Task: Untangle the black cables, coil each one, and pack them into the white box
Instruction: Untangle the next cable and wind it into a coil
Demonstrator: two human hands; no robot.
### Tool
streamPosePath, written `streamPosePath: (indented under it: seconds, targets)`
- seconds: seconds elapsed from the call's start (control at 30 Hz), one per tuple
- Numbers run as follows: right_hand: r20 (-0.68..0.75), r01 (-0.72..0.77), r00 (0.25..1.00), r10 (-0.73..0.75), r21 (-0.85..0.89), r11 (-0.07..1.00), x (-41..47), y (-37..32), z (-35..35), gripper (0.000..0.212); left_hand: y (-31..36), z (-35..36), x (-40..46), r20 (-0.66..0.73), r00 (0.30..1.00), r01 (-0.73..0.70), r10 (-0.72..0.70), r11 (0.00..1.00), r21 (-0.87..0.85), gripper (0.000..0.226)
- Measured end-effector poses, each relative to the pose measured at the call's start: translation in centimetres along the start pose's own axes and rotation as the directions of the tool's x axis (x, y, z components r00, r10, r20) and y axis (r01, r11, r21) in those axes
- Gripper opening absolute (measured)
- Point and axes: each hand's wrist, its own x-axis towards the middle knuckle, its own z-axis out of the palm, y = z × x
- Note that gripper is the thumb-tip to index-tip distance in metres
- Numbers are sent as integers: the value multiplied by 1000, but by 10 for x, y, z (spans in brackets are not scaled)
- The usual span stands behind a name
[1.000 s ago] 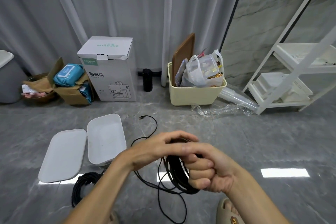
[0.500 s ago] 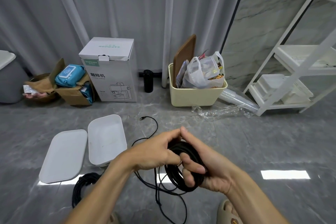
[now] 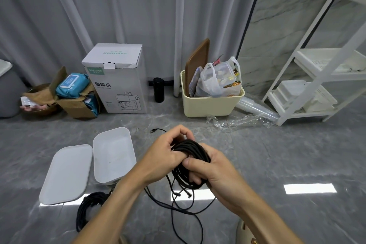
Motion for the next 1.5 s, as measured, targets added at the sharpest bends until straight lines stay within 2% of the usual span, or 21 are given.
streamPosePath:
  seconds: [0.1, 0.23, 0.33, 0.47, 0.57, 0.73, 0.83, 0.93, 1.03, 1.2, 1.33, 1.43, 1.5]
  targets:
    - [33, 16, 999, -15, -25, 1000, -2, -2, -1, 16, 0, -6, -2, 63, 998, -9, 12, 999, -42, 25]
    - [94, -13, 996, 11, 20, 1000, -3, -4, 1, 24, -2, -15, -3, 165, 986, -3, 4, 1000, -10, 22]
    - [121, -40, 992, 38, 17, 999, -3, -5, 4, 23, -2, -22, -6, 280, 957, 83, -68, 996, -41, 31]
    - [78, -78, 994, 80, -27, 997, -1, -4, 0, 20, -2, -37, -13, 415, 897, 214, -150, 970, -113, 49]
    - [32, -100, 994, 103, -75, 992, -3, -2, -4, 20, 0, -43, -14, 351, 924, 231, -152, 953, -195, 49]
    - [50, -108, 992, 112, -71, 992, -5, -3, 0, 20, 4, -36, -9, 91, 984, 162, -151, 979, -125, 9]
    - [94, -79, 992, 83, -38, 996, -5, -5, 4, 22, 2, -30, -7, 14, 990, 141, -141, 979, -150, 10]
    - [118, -43, 992, 44, -13, 999, -6, -7, 8, 32, 0, -23, -5, 13, 990, 138, -138, 978, -154, 9]
    - [68, -22, 997, 21, 27, 999, -5, -8, 8, 28, 1, -19, -6, 44, 989, 149, -144, 975, -168, 12]
    - [-66, -12, 998, 21, 128, 992, -3, -10, 5, 19, 4, -13, -12, 165, 961, 241, -221, 965, -108, 37]
    - [-139, -56, 987, 77, 151, 987, -1, -8, 3, 28, 2, -15, -15, 227, 962, 171, -154, 984, -55, 46]
    - [-147, -79, 983, 106, 173, 982, 0, -8, 0, 29, 1, -13, -15, 272, 954, 154, -129, 985, -74, 41]
    - [-164, -85, 980, 115, 182, 980, 2, -7, -1, 21, -1, -8, -12, 221, 968, 142, -121, 986, -84, 30]
